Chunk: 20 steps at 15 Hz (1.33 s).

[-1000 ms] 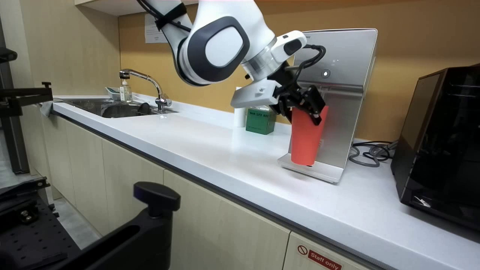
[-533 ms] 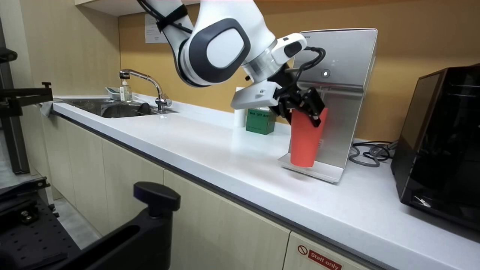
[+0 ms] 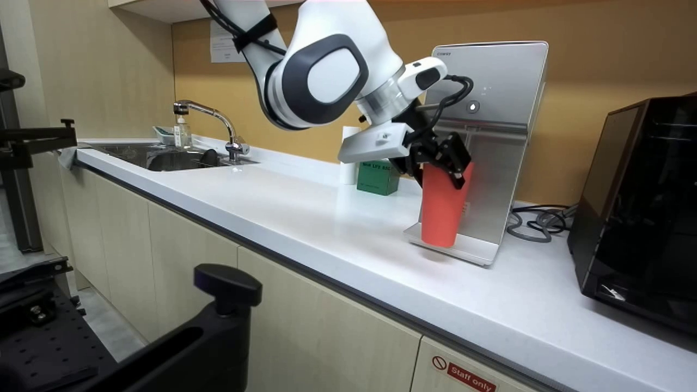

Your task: Pick up the orange cup and place it on the coffee machine under the nozzle

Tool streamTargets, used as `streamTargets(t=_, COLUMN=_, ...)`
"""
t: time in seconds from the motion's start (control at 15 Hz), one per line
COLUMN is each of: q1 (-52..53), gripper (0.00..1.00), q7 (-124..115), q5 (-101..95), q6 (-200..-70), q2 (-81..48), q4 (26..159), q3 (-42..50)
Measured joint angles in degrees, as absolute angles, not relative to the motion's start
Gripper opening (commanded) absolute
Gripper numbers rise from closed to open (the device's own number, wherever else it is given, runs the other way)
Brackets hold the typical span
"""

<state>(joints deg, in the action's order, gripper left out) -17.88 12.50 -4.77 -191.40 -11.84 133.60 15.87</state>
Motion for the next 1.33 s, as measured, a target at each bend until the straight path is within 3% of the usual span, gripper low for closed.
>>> streamTargets(t=0.33, q1=-19.0, gripper=0.51, q7=12.78, q5=-4.88, q6=-191.44, q2=-13.98, q4=130.67, q3=13.35)
streamTargets(t=1.07, q1=-36.38, gripper=0.51, q7=12.84, q5=-6.9, q6=-191.72, q2=-19.6, q4=124.37, q3=-4.99)
streamTargets(t=1.13, q1=-37.45, gripper=0.94, q7=12.9, q5=-6.92, q6=-191.72, q2=-19.99, q4=123.97, q3=-5.83)
streamTargets(t=1.33, q1=-40.11, gripper=1.0, q7=13.29, q5=-7.0, q6=-191.69, q2=-20.98, q4=122.93, q3=-8.06)
